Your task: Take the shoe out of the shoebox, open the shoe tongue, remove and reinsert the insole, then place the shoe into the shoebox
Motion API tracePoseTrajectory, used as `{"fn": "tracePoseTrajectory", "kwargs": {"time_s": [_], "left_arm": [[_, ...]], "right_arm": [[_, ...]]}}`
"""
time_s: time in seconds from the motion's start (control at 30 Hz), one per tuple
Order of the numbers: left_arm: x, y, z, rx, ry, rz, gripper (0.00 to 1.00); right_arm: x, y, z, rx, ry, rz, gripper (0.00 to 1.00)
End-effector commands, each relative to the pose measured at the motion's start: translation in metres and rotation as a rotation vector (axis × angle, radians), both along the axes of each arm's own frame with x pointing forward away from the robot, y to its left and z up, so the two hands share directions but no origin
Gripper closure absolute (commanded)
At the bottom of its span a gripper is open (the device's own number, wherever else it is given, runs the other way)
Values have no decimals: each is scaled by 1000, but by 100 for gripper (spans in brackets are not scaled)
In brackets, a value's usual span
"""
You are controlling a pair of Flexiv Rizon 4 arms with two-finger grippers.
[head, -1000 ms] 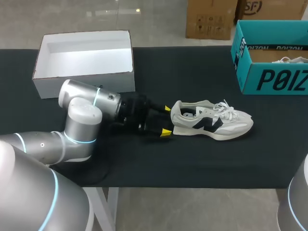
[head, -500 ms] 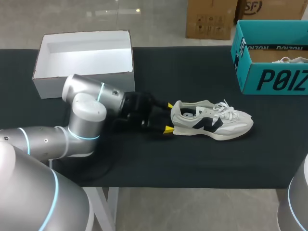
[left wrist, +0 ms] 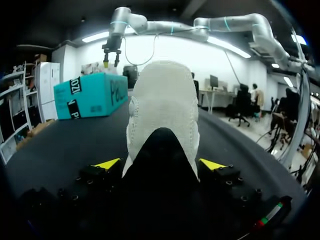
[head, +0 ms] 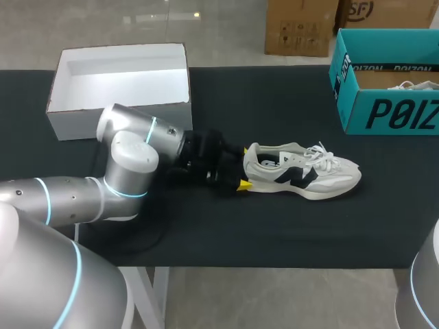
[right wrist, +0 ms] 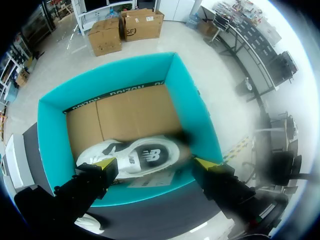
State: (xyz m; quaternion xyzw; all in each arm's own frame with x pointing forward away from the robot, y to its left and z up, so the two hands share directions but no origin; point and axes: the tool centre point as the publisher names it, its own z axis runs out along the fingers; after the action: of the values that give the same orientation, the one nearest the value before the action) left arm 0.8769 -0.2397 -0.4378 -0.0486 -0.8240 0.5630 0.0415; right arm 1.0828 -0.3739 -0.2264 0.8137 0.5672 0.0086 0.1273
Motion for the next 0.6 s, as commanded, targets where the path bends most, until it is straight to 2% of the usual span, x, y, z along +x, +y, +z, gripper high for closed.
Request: {"fn": "tracePoseTrajectory", "kwargs": {"time_s": [0.03, 0.2, 0.23, 0.3, 0.6], "left_arm": [[1, -4, -4, 3, 0, 1, 0], [1, -3, -4, 5, -5, 12, 0], [1, -3, -3, 24, -8, 25, 15], [1, -3, -3, 23, -15, 23, 100], [1, -3, -3, 23, -15, 23, 100]], "right_arm": [[0, 0, 0, 0, 0, -1, 0], [0, 0, 0, 0, 0, -1, 0], [0, 0, 0, 0, 0, -1, 0], [0, 0, 0, 0, 0, -1, 0], [0, 0, 0, 0, 0, -1, 0]]}}
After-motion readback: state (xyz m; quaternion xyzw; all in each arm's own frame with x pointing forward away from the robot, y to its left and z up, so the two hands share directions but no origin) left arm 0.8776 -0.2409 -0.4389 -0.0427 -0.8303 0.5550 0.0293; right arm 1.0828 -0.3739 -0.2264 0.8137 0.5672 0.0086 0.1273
